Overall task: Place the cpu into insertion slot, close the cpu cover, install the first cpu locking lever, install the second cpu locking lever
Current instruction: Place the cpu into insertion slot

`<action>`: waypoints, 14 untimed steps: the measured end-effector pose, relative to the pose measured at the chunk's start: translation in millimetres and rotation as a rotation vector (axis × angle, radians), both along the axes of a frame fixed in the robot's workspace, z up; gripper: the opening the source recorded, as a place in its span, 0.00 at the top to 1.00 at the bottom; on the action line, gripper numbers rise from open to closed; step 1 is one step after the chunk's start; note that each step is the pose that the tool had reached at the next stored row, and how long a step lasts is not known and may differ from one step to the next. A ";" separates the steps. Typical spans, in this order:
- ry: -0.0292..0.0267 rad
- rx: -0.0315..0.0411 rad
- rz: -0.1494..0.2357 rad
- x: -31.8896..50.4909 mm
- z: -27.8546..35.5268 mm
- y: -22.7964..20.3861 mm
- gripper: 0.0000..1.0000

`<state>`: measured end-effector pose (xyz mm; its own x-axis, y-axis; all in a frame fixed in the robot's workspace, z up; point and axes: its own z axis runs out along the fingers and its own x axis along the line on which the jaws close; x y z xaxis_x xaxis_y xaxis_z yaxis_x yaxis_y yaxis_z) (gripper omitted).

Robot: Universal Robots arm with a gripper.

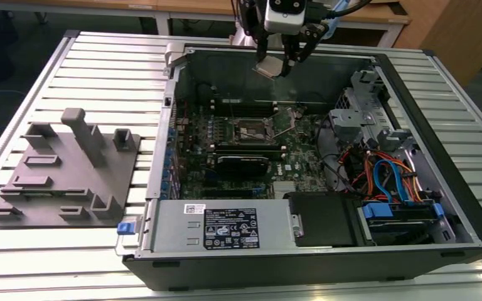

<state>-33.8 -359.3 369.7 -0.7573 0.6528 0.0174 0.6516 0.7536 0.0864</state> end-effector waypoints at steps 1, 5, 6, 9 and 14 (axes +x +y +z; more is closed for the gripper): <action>0.0001 -0.0010 0.000 0.0 0.1 0.0 0.46; 0.0007 -0.0100 0.000 0.0 0.0 0.0 0.46; 0.0010 -0.0115 0.000 0.0 -0.1 0.0 0.46; 0.0030 -0.0170 0.000 0.0 -0.6 0.0 0.46; 0.0053 -0.0219 -0.020 0.0 -2.0 0.0 0.46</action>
<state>-33.8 -359.4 367.7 -0.7437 0.6684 0.0069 0.6673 0.7418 0.0665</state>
